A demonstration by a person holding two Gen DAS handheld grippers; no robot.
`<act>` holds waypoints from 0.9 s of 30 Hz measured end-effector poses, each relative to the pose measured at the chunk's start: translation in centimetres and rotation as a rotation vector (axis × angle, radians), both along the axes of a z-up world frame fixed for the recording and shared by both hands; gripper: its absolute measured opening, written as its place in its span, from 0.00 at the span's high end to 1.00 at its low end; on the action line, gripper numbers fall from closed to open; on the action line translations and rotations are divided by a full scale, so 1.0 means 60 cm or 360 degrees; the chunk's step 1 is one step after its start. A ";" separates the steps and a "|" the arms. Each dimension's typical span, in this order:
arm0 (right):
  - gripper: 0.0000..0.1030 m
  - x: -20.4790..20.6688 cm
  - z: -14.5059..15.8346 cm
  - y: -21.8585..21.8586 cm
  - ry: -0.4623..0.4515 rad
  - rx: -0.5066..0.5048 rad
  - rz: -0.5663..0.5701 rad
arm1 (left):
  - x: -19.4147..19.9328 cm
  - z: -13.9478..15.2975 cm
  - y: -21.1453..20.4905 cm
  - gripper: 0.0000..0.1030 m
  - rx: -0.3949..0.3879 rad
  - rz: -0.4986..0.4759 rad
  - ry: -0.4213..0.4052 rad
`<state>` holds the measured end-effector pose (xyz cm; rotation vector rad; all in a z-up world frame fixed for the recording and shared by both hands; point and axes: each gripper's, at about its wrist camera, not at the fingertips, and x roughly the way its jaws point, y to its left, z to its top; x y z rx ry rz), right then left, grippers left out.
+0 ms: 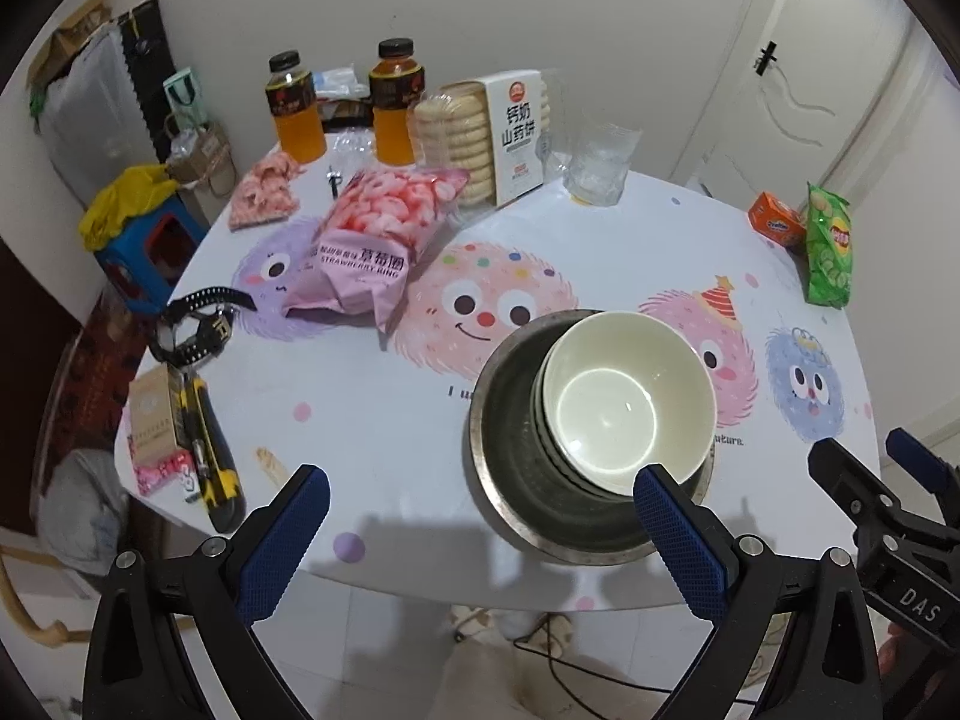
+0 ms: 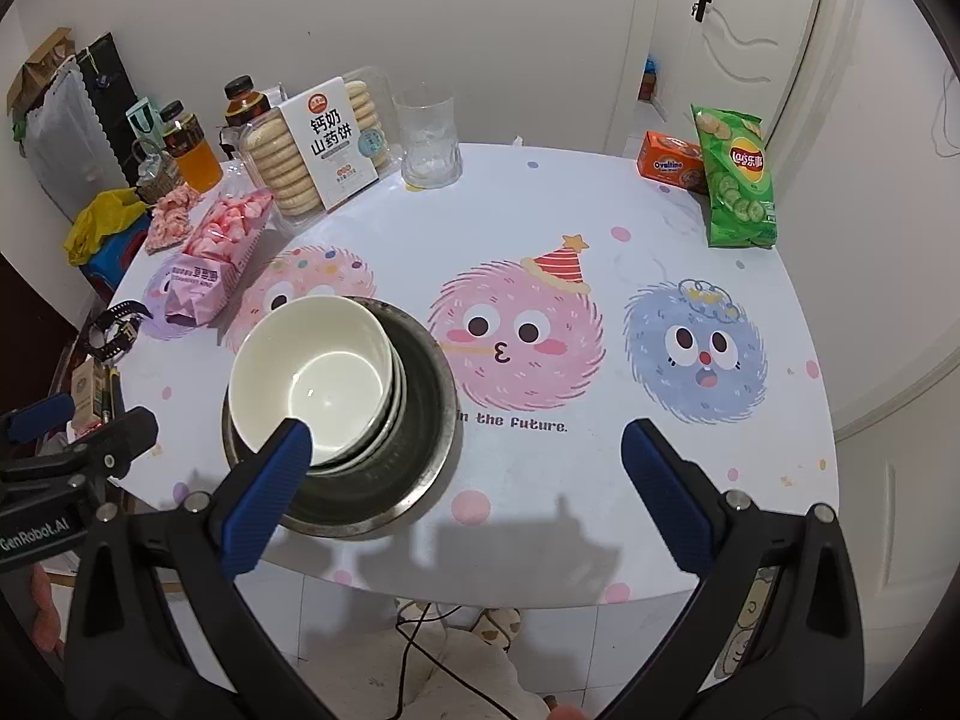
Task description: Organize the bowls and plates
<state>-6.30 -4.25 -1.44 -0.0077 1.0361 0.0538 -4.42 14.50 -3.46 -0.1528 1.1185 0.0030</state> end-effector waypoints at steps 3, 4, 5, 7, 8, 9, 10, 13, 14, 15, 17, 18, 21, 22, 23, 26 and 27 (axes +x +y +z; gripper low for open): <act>0.00 0.000 0.000 0.000 -0.0005 -0.0007 -0.0005 | -0.001 -0.002 -0.001 0.00 0.0008 -0.0013 0.0000; 0.00 0.000 0.000 -0.001 -0.0005 -0.0006 -0.0007 | -0.001 -0.002 -0.001 0.00 0.0011 -0.0006 -0.0002; 0.00 0.000 0.000 -0.001 -0.0003 -0.0006 -0.0007 | -0.002 -0.002 -0.002 0.00 0.0008 -0.0007 -0.0002; 0.00 0.000 -0.001 -0.002 0.0001 -0.0006 -0.0009 | -0.002 -0.001 -0.003 0.00 0.0010 -0.0016 -0.0003; 0.00 0.000 -0.002 -0.003 0.0003 -0.0003 -0.0009 | -0.002 -0.001 -0.004 0.00 0.0015 -0.0020 -0.0007; 0.00 0.000 -0.002 -0.003 0.0003 -0.0004 -0.0011 | -0.001 -0.001 -0.004 0.00 0.0019 -0.0024 -0.0009; 0.00 0.000 -0.002 -0.004 0.0002 -0.0005 -0.0014 | -0.002 0.000 -0.005 0.00 0.0029 -0.0026 -0.0014; 0.00 -0.001 -0.002 -0.005 0.0005 -0.0005 -0.0015 | -0.002 -0.001 -0.005 0.00 0.0043 -0.0023 -0.0014; 0.00 -0.002 -0.002 -0.005 0.0006 -0.0004 -0.0016 | -0.002 -0.002 -0.006 0.00 0.0041 -0.0023 -0.0012; 0.00 -0.003 -0.003 -0.005 0.0007 -0.0004 -0.0017 | -0.002 -0.002 -0.006 0.00 0.0042 -0.0023 -0.0012; 0.00 -0.003 -0.003 -0.005 0.0006 -0.0004 -0.0020 | -0.003 -0.002 -0.006 0.00 0.0043 -0.0023 -0.0012; 0.00 -0.003 -0.003 -0.006 0.0005 -0.0004 -0.0023 | -0.003 -0.002 -0.006 0.00 0.0044 -0.0023 -0.0012; 0.00 -0.004 -0.003 -0.007 0.0006 -0.0005 -0.0022 | -0.003 -0.003 -0.006 0.00 0.0045 -0.0023 -0.0008; 0.00 -0.004 -0.003 -0.007 0.0006 -0.0003 -0.0023 | -0.003 -0.003 -0.006 0.00 0.0046 -0.0022 -0.0007; 0.00 -0.003 -0.003 -0.006 0.0007 -0.0002 -0.0022 | -0.003 -0.003 -0.006 0.00 0.0046 -0.0023 -0.0008; 0.00 -0.003 -0.003 -0.008 0.0010 -0.0001 -0.0019 | -0.003 -0.004 -0.006 0.00 0.0041 -0.0023 -0.0006; 0.00 -0.003 -0.004 -0.007 0.0009 -0.0002 -0.0021 | -0.001 -0.003 -0.006 0.00 0.0041 -0.0030 -0.0008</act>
